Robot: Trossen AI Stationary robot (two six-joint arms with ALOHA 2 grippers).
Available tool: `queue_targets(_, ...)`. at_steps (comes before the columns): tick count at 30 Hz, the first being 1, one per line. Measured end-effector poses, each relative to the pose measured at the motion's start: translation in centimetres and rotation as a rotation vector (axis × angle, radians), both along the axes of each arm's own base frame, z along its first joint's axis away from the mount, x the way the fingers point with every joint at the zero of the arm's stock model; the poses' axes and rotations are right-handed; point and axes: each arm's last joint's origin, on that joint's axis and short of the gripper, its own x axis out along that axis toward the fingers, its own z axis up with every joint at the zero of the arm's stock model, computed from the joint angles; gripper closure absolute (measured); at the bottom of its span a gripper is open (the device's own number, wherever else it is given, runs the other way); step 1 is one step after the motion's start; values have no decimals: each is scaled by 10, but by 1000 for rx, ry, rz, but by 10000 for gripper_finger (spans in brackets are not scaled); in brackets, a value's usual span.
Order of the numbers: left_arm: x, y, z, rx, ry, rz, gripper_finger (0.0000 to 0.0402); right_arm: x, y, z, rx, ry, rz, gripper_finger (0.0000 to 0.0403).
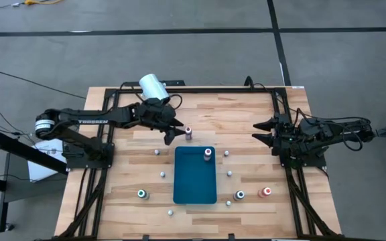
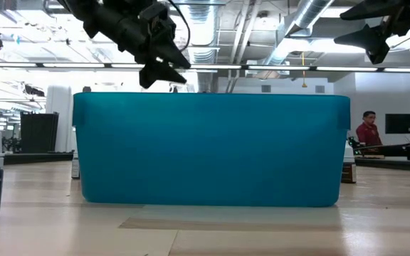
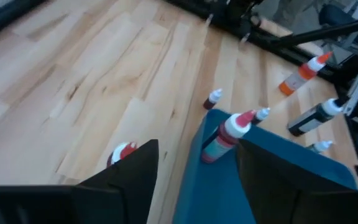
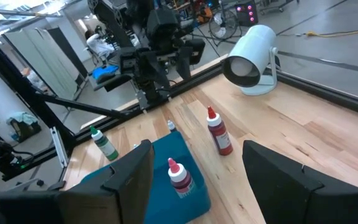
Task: Pick & Place food coloring
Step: Put the big red food coloring bottle into the blue container
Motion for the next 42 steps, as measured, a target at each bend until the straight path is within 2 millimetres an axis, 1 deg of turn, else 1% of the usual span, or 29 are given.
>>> queue_targets(4,10,3,-17,-22,51,5,195,0,0,0,2,-1,0,168)
queue_targets(7,17,5,-25,-34,58,10,195,0,0,0,8,-3,-1,168)
queue_targets(15,35,10,-27,8,87,-3,195,0,0,0,32,-6,-6,168)
queue_targets(17,36,12,-30,22,132,18,195,0,0,0,33,-6,-6,168)
queue_targets(21,34,13,-28,64,198,73,195,0,0,0,33,-5,-6,168)
queue_targets(24,33,14,-31,88,237,66,195,0,0,0,32,-4,-6,168)
queue_targets(28,35,15,-25,66,199,76,195,0,0,0,32,-4,-6,168)
queue_targets(32,34,14,-24,67,201,74,195,0,0,0,32,-4,-6,168)
queue_targets(38,32,15,-29,84,255,66,195,0,0,0,32,-4,-7,168)
queue_targets(42,30,16,-30,108,280,95,195,0,0,0,32,-4,-7,168)
